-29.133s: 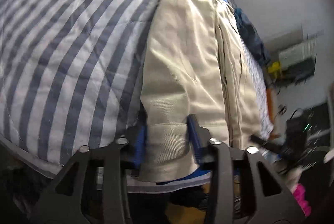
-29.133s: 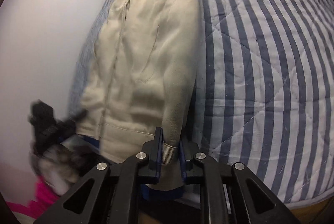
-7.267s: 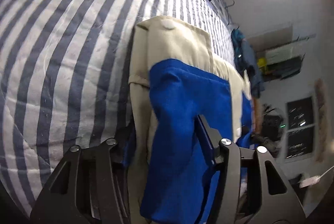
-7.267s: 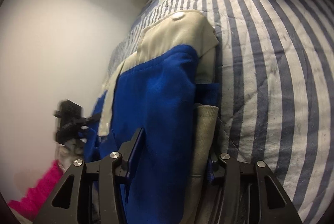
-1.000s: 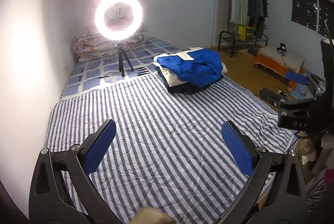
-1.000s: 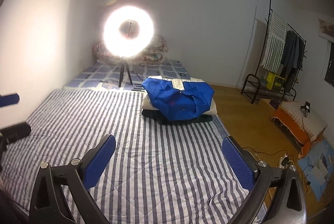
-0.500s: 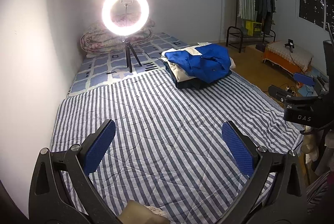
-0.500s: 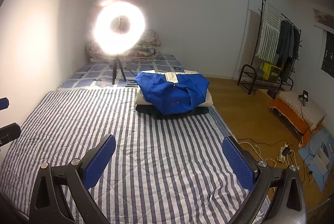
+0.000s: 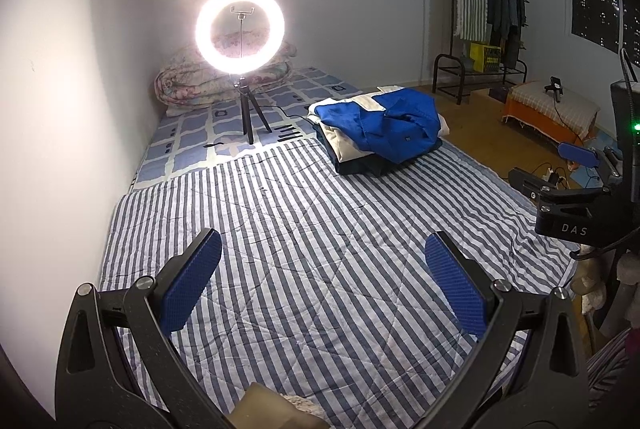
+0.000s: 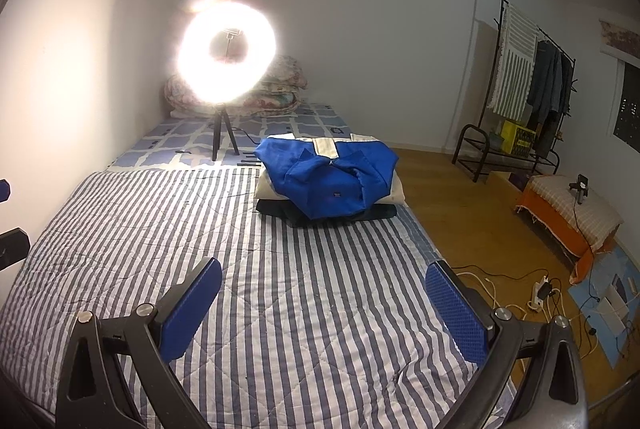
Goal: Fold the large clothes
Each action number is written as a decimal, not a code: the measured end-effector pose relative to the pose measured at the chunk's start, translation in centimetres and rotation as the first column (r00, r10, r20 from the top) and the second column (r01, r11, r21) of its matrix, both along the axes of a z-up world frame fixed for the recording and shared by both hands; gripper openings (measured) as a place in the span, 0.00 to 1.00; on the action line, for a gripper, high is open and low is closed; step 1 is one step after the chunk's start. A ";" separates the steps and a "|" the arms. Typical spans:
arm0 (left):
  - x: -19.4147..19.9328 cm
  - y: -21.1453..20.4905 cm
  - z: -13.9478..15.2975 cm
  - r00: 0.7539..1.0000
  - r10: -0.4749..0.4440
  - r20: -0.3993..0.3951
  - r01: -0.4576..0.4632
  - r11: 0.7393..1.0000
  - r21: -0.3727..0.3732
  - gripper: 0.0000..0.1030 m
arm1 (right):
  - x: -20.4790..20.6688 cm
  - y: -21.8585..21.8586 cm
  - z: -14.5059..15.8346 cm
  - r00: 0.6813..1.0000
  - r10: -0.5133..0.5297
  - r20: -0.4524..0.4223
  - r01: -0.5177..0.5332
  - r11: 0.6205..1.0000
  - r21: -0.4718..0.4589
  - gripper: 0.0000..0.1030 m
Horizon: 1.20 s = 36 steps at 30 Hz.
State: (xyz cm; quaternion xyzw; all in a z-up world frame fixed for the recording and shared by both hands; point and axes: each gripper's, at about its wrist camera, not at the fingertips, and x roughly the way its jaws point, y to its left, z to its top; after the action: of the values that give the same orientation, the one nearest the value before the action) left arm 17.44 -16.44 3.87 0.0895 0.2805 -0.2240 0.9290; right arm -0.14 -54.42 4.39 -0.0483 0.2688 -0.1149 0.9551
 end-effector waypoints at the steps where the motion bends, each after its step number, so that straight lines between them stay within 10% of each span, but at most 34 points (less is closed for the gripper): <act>1: 0.0 0.0 0.1 1.000 0.000 0.002 0.000 1.000 0.002 1.00 | 0.0 0.0 0.0 1.000 -0.001 -0.001 0.001 1.000 -0.001 1.00; 36: -0.3 -0.1 0.3 1.000 0.015 0.020 -0.015 1.000 0.025 1.00 | -0.4 0.1 -0.1 1.000 -0.007 -0.002 0.007 1.000 -0.006 1.00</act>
State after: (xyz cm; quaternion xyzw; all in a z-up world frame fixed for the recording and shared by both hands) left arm 17.14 -16.54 4.17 0.1014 0.2751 -0.2125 0.9322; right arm -0.50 -54.31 4.25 -0.0501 0.2695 -0.1191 0.9543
